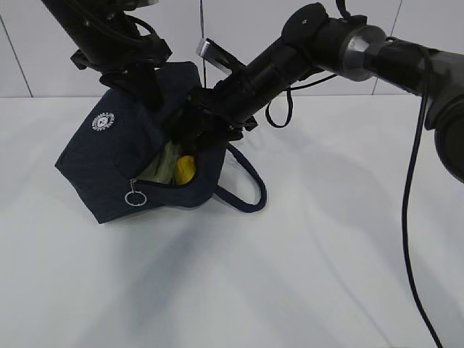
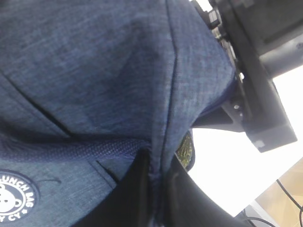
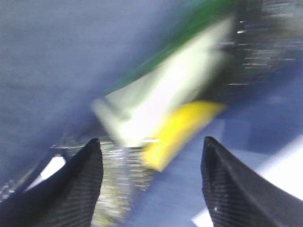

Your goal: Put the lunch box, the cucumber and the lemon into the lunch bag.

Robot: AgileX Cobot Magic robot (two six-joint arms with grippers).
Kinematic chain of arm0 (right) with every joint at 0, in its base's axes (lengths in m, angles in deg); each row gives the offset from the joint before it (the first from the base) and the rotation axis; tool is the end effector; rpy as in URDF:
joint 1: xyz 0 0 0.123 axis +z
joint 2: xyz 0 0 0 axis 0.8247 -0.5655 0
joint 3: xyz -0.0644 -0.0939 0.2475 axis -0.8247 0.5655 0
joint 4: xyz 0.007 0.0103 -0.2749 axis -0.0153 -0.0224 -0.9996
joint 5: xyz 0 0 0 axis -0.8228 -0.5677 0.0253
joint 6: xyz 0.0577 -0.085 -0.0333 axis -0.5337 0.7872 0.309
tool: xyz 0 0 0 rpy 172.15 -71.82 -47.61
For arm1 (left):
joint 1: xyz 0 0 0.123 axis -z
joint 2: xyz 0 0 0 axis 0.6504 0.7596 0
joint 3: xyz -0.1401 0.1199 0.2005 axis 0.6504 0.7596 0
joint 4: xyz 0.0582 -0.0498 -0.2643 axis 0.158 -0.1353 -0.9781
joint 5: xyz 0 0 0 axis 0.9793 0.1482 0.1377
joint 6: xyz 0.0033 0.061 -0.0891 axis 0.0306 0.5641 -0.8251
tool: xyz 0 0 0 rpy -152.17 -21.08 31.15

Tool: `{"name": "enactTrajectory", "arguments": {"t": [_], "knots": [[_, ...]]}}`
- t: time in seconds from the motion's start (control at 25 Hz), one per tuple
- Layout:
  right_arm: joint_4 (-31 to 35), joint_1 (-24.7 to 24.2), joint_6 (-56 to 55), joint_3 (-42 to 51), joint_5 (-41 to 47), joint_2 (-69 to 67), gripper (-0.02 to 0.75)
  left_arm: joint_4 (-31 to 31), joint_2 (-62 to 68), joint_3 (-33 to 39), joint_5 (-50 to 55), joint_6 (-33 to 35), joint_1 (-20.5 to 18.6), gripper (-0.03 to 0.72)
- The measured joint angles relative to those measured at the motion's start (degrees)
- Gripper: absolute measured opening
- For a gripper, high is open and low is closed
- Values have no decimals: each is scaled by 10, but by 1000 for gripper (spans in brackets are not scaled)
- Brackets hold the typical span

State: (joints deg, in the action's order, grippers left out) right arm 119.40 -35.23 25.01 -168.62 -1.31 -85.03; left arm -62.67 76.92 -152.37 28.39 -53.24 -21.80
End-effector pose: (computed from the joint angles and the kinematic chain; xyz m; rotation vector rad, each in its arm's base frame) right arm 0.4778 0.2605 0.1702 -0.7634 2.5437 1.1952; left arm 0.4231 -0.1829 0.2590 0.6381 2.7582 -0.5513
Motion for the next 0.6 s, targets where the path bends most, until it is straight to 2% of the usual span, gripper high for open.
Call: {"name": "enactTrajectory", "arguments": {"t": [0.16, 0.44, 0.6], "knots": [[-5, -11, -6, 0, 0, 0, 488, 0, 0, 0, 0, 0, 0, 14], [-9, -60, -26, 0, -1, 0, 488, -1, 0, 0, 0, 0, 0, 14], [-9, -66, -30, 27, -2, 0, 488, -1, 0, 0, 0, 0, 0, 14]]}}
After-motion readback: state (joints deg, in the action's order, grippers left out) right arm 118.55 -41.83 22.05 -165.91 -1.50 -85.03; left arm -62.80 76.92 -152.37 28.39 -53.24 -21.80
